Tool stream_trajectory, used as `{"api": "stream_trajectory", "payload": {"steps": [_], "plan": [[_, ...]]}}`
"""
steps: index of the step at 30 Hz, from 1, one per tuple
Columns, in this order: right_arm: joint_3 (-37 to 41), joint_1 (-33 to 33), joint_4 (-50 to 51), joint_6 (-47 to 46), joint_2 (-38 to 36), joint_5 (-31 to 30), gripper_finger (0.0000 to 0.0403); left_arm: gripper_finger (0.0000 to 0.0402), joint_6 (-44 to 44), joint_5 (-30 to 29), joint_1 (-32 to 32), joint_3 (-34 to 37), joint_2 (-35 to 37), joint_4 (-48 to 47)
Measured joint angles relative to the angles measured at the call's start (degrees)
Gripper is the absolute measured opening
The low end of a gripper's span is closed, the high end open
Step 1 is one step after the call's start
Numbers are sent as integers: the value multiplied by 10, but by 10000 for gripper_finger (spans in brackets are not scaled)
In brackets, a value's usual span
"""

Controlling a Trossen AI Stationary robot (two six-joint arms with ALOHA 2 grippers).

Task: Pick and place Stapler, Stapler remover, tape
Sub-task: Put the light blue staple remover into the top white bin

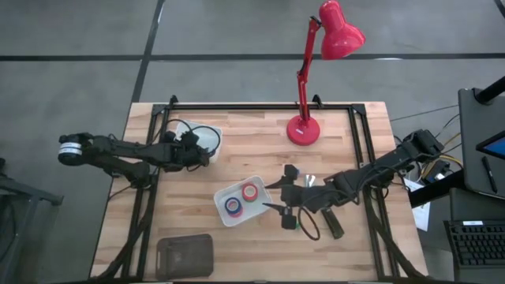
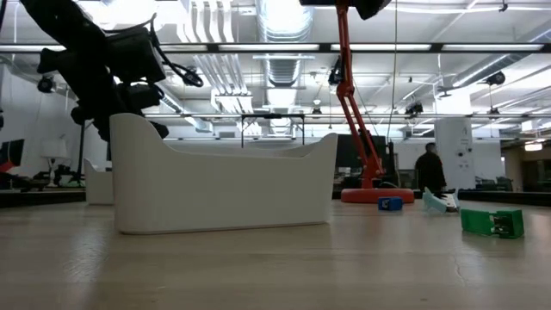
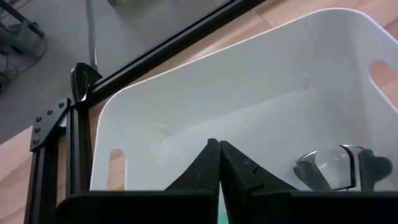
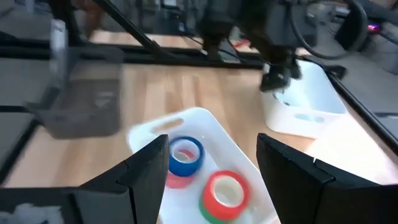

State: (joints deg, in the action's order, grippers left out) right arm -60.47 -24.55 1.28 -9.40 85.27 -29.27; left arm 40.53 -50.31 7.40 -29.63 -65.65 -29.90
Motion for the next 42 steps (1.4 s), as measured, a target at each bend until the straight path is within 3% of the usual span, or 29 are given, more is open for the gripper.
{"api": "stream_trajectory", "payload": {"steps": [5, 9, 15, 21, 23, 26, 31, 34, 36, 42], "plan": [[5, 1, 44, -34, 0, -87, 233, 13, 5, -13, 0, 0, 0, 5], [6, 7, 116, -132, 0, -144, 233, 29, -6, -17, -4, -15, 0, 13], [6, 33, 243, -331, -3, -139, 233, 41, -56, -15, -36, -35, 1, 69], [6, 56, 446, -526, -3, -134, 233, 47, -124, 18, -85, -47, 1, 184], [9, 59, 499, -577, -3, -119, 233, 56, -150, 52, -98, -51, 1, 234], [17, 61, 539, -622, -3, -95, 233, 76, -212, 151, -114, -53, 1, 326], [31, 71, 542, -632, -3, -44, 233, 125, -251, 415, -125, -51, 1, 506], [39, 74, 545, -644, -3, -22, 233, 150, -232, 532, -130, -49, 1, 576], [45, 74, 550, -658, -3, -17, 233, 161, -228, 571, -136, -49, 1, 598], [73, 77, 555, -691, -3, 28, 233, 167, -220, 579, -147, -49, 1, 612]]}}
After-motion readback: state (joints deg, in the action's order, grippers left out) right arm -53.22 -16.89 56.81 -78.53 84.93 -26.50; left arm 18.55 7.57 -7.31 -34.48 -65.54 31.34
